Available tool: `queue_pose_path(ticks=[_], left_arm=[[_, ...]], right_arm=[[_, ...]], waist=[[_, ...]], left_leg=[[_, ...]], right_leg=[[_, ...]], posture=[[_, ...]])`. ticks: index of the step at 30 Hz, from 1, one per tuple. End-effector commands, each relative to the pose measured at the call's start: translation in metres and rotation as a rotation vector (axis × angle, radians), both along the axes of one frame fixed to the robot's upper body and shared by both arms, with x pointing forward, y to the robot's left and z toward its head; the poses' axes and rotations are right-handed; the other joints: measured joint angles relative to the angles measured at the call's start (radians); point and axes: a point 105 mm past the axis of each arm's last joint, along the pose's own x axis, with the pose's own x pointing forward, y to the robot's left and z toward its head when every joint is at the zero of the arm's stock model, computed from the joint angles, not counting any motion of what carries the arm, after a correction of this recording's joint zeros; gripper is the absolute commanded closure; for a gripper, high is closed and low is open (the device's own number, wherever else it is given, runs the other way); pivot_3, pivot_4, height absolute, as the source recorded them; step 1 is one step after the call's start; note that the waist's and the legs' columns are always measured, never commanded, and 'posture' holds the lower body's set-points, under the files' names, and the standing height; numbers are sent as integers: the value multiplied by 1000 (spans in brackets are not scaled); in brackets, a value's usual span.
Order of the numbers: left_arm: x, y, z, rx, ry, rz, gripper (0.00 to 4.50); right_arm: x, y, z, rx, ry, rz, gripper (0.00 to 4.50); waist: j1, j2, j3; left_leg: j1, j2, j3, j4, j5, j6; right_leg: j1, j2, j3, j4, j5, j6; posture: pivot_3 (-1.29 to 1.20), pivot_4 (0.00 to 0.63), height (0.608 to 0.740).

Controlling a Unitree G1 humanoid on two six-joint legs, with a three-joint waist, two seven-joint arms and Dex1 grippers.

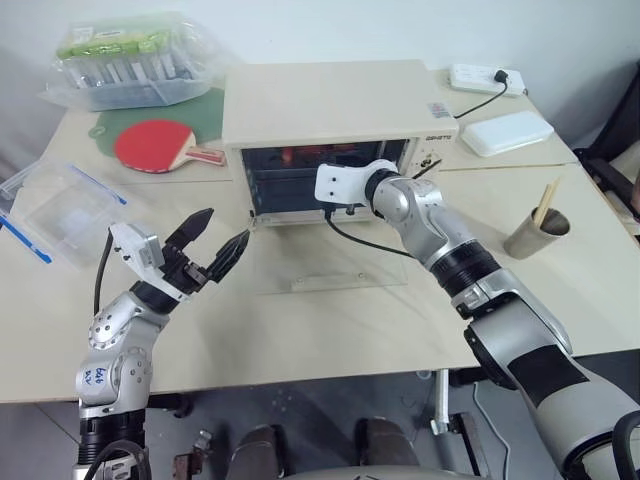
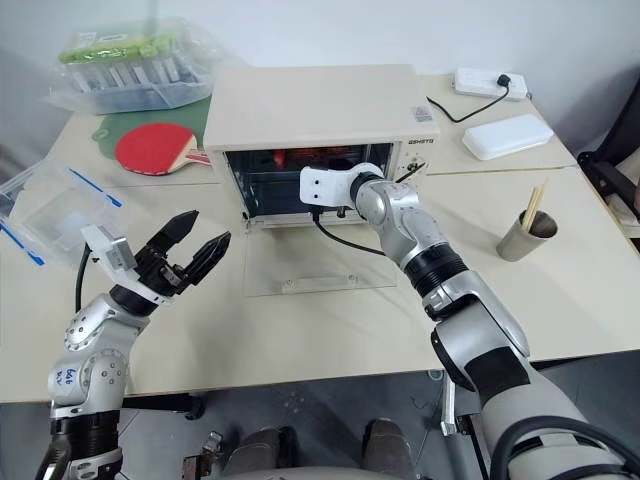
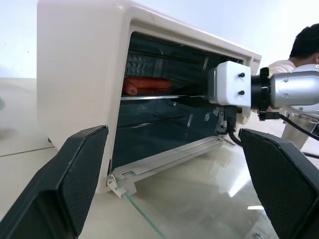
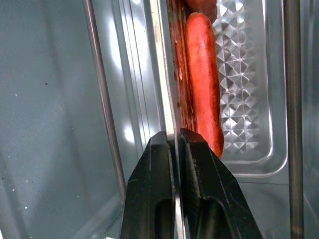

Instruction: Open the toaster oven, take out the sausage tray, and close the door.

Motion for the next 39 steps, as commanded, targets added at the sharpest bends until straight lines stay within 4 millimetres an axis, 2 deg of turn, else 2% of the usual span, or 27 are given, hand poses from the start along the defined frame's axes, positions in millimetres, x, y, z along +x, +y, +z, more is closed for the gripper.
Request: queue_pose_path(ticks=[1,4,10,21,24,26,30,33,34,39], left_arm=[[1,-1,6,13,-28,4,0],[2,-1,6,14,-29,8,0],[3,0,5,16,-30,15,0],[7,-3,4,8,-32,17,0],[7,-4,3,10,-29,14,0],[7,-4,3,12,-26,13,0],[8,-4,3,14,-25,14,0],[8,-4,3,14,-25,13,0],[8,-4,3,14,-25,14,0],[9,-4,3,14,-24,14,0]], right_arm=[[-9,13,-22,-52,89,71,3560],[-8,12,-23,-47,97,70,2517],[-4,11,-21,-40,83,38,2517],[-2,23,-10,-62,-87,-42,2517],[-13,37,-23,-41,-22,-1,2517],[-15,40,-25,-47,-16,8,2517],[-16,38,-26,-43,-10,-6,3341],[-16,37,-26,-39,-11,-11,4317],[-16,37,-26,-38,-11,-12,4473],[-18,39,-26,-34,-7,-9,4473]], waist=[[-5,0,0],[-6,0,-1],[-7,0,-1],[-5,0,-1],[-2,0,-1],[-2,0,-1],[-3,-1,-1],[-3,-1,-1],[-3,-1,-1],[-3,-1,-1]], left_leg=[[1,0,0,0,0,0],[1,0,1,0,0,0],[2,0,1,1,0,-1],[2,0,2,1,1,-1],[2,0,1,1,1,-1],[2,0,1,1,1,-1],[2,1,1,1,1,-1],[2,1,1,1,1,-1],[2,1,1,1,1,-1],[2,1,1,1,1,-1]], right_leg=[[0,0,0,0,0,0],[1,0,0,0,0,0],[1,0,1,0,0,0],[1,0,1,0,0,0],[1,0,1,0,0,0],[1,0,1,0,0,0],[1,0,1,0,0,0],[1,0,1,0,0,0],[1,0,1,0,0,0],[1,0,1,0,0,0]], posture=[[0,150,740],[0,150,740],[0,150,740],[0,150,740],[0,150,740],[0,150,740],[0,150,740],[0,150,740],[0,150,740],[0,150,740]])
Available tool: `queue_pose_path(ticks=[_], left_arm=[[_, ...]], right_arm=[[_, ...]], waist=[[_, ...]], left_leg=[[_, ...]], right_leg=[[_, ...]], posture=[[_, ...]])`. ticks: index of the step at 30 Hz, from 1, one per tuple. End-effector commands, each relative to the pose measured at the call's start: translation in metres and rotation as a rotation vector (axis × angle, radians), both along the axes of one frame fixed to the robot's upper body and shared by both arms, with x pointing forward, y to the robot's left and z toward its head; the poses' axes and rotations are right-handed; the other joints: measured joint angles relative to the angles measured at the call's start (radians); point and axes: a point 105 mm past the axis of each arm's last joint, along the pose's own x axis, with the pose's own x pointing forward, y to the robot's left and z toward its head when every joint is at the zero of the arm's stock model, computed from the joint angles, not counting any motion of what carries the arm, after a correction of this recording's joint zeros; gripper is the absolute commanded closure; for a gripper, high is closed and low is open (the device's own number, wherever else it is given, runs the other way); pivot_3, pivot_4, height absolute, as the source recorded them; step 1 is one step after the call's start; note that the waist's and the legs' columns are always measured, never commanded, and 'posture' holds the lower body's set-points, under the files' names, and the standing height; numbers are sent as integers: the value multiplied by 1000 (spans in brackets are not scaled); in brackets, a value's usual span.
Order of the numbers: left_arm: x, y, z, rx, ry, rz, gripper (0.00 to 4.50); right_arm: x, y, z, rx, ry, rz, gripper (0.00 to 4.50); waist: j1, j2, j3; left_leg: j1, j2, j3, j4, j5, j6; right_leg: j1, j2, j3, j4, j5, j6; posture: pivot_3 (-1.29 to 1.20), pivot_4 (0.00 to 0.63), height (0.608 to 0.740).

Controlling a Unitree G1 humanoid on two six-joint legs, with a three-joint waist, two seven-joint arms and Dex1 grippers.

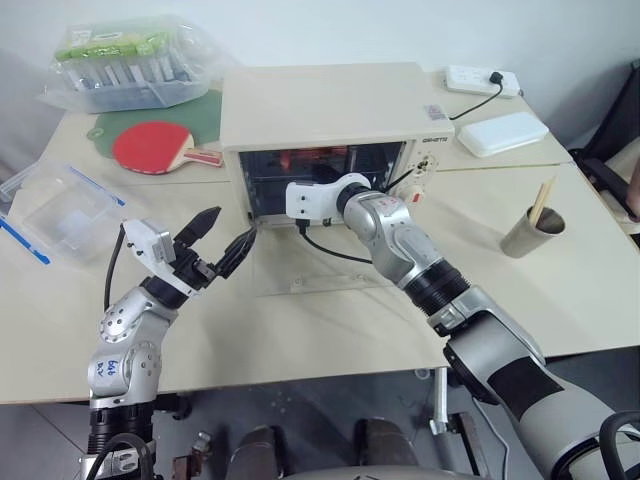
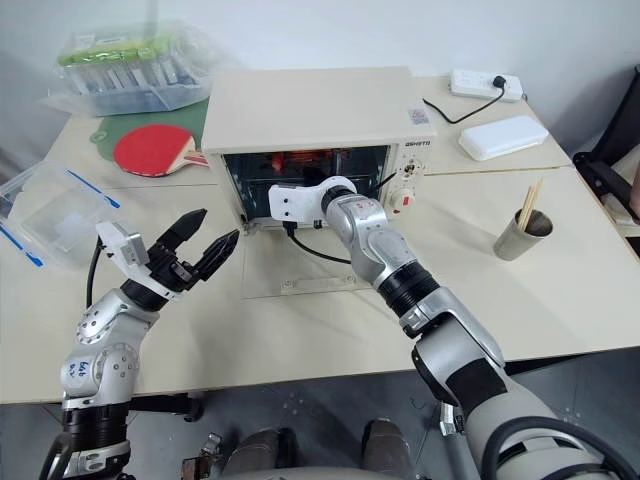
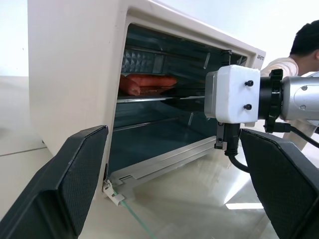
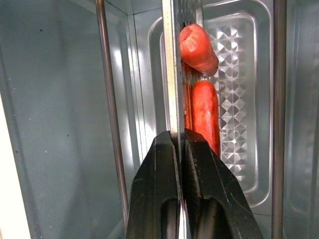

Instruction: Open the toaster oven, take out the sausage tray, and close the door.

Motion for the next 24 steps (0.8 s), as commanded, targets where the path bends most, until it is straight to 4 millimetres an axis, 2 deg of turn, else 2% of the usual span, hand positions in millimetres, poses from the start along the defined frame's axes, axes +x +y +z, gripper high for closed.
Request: queue_pose_path(ticks=[1,7,15,24], left_arm=[[-1,0,8,12,-38,4,0],[0,0,9,12,-40,6,0],[1,0,9,13,-40,8,0],[3,2,9,16,-33,10,0]], right_arm=[[-3,1,-20,-1,80,3,4473],[-9,6,-25,3,93,17,4473],[-21,10,-17,3,54,36,4473],[-35,5,-9,-1,29,46,4473]], waist=[[0,0,0],[0,0,0],[-1,0,0],[0,0,0]], left_leg=[[0,0,0,0,0,0],[0,0,0,0,0,0],[0,0,0,-1,0,0],[0,0,0,-1,0,0]], right_leg=[[0,0,0,0,0,0],[0,0,0,0,0,0],[0,0,0,0,0,0],[0,0,0,-1,0,0]], posture=[[0,150,740],[0,150,740],[0,150,740],[0,150,740]])
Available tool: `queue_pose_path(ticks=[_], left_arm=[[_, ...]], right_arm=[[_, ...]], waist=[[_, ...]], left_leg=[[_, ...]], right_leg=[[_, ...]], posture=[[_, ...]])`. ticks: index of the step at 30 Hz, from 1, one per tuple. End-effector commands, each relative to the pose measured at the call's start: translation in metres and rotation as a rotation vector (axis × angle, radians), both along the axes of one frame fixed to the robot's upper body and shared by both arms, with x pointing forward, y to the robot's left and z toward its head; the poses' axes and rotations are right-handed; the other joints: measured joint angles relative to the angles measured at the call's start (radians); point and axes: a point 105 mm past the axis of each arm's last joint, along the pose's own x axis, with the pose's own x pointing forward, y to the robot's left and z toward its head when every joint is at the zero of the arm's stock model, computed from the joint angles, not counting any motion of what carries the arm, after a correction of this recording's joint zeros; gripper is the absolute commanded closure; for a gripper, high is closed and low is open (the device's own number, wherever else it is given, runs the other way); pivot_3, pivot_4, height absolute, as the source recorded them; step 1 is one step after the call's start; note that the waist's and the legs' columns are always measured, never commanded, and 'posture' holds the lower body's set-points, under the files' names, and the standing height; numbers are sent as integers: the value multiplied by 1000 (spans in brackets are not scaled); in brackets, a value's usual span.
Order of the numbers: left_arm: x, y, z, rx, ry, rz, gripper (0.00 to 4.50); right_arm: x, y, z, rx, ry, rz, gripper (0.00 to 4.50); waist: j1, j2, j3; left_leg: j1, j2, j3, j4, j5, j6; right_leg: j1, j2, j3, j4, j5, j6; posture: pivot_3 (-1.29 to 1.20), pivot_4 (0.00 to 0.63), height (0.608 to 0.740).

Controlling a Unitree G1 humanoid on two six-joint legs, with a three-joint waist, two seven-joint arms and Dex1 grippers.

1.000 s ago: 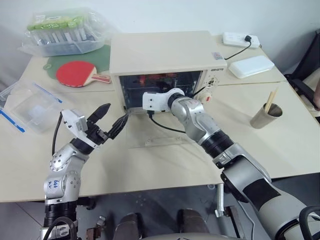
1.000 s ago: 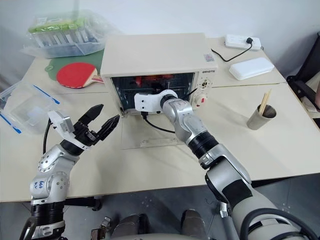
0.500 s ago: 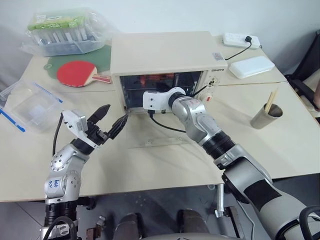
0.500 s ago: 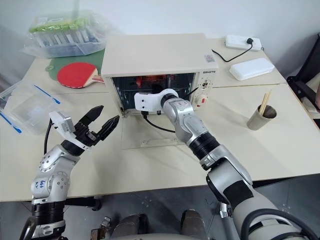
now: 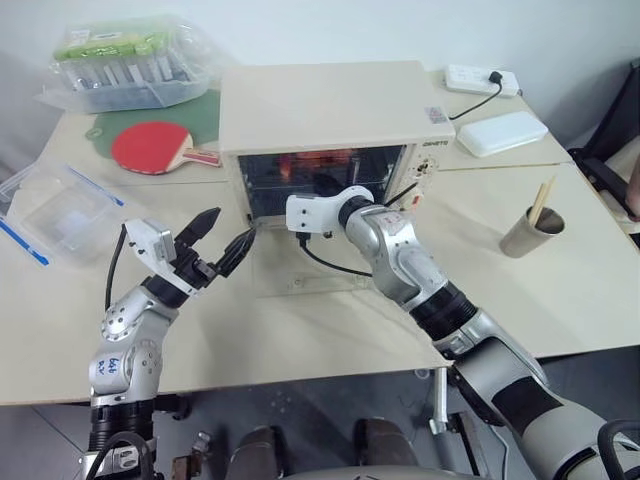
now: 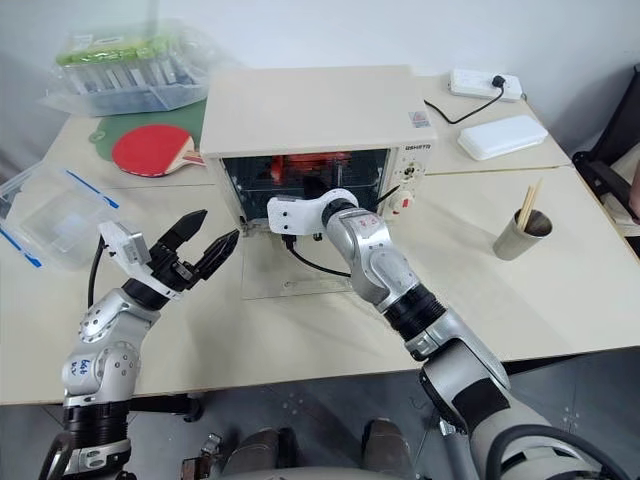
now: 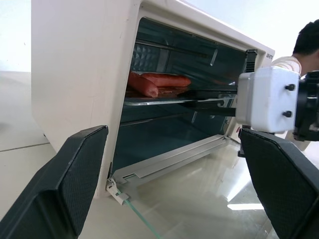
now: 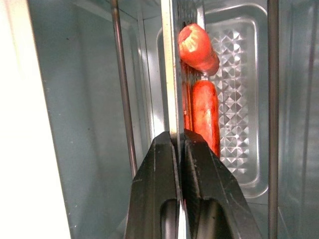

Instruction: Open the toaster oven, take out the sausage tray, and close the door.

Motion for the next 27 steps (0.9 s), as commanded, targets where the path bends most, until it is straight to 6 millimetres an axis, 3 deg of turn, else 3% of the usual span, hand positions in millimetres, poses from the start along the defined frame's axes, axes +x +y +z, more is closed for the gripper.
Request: queue_pose_path(ticks=[1,11,27], left_arm=[[0,1,9,15,-40,7,0],[-1,4,8,8,-14,-14,0],[-5,23,12,-26,43,-61,0]], right_arm=[[-9,5,-2,-4,22,32,4473],[-33,0,11,11,-34,62,4473],[-67,-20,2,-54,-43,69,4473]], waist=[[0,0,0],[3,0,0],[25,0,0]], left_leg=[[0,0,0,0,0,0],[0,0,0,0,0,0],[-1,0,2,0,0,0]], right_leg=[[0,0,0,0,0,0],[0,0,0,-1,0,0],[-1,0,0,-2,0,0]], posture=[[0,150,740],[0,150,740],[0,150,740]])
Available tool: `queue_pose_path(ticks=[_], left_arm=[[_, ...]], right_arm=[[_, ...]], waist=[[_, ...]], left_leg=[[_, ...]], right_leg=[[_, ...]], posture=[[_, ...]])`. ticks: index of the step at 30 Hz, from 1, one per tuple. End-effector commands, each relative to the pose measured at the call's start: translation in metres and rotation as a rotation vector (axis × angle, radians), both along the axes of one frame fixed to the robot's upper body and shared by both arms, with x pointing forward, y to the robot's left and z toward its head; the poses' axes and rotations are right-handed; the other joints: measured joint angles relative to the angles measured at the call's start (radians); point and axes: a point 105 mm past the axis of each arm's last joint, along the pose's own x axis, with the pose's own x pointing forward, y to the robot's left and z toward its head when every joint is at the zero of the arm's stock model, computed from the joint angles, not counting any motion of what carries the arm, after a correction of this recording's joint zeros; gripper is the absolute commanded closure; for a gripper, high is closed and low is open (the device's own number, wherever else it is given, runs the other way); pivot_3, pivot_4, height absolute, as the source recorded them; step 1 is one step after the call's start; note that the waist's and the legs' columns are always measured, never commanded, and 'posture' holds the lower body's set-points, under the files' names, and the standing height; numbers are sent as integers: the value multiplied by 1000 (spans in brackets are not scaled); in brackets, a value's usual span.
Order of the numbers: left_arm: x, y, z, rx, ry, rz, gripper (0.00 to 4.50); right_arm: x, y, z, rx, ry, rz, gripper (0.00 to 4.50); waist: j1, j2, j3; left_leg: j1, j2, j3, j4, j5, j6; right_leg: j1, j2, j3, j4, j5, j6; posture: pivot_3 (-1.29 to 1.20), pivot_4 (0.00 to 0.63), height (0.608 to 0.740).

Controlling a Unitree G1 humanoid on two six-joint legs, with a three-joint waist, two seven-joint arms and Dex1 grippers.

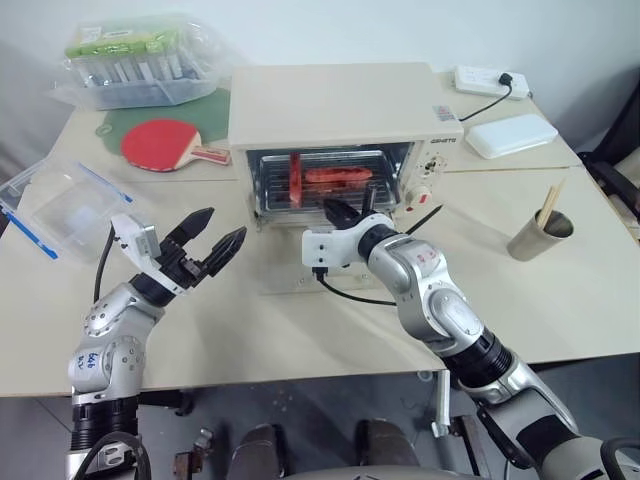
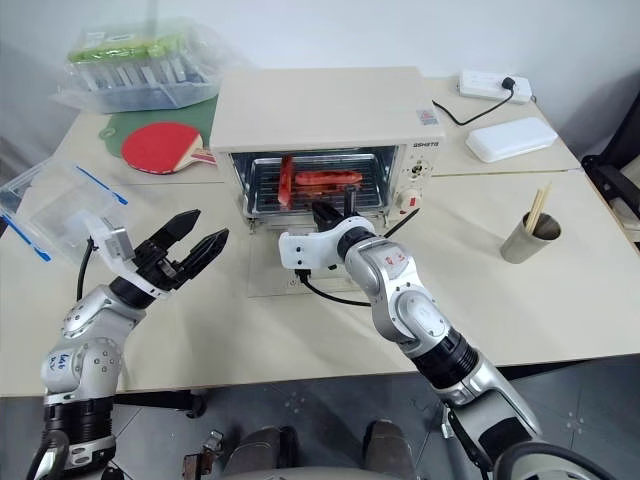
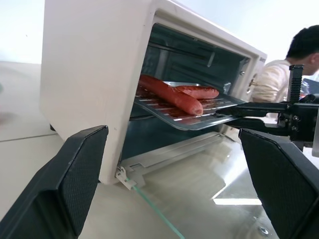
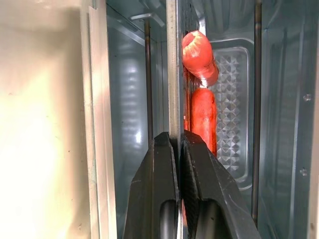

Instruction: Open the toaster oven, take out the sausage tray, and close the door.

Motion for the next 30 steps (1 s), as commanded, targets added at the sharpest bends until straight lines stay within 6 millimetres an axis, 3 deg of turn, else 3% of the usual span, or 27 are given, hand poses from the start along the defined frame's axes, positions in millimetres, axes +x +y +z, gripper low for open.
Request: queue_pose_path(ticks=[1,8,15,30], left_arm=[[-1,10,7,-17,-11,1,0],[7,7,7,-22,5,-11,0],[8,2,6,-44,52,-90,0],[10,-7,11,-64,114,-168,0]], right_arm=[[-15,3,14,18,-39,33,4473],[-22,-3,18,18,-75,25,4473],[-44,-9,2,-25,-49,59,4473],[-53,-23,5,-29,-93,50,4473]], waist=[[0,0,0],[6,0,0],[17,0,0],[26,0,0]], left_leg=[[0,0,0,0,0,0],[0,0,0,0,0,0],[0,0,0,0,0,0],[0,0,1,2,0,0]], right_leg=[[0,0,0,0,0,0],[0,0,0,0,0,0],[0,0,0,0,0,0],[0,0,0,-1,0,0]], posture=[[0,150,740],[0,150,740],[0,150,740],[0,150,740]])
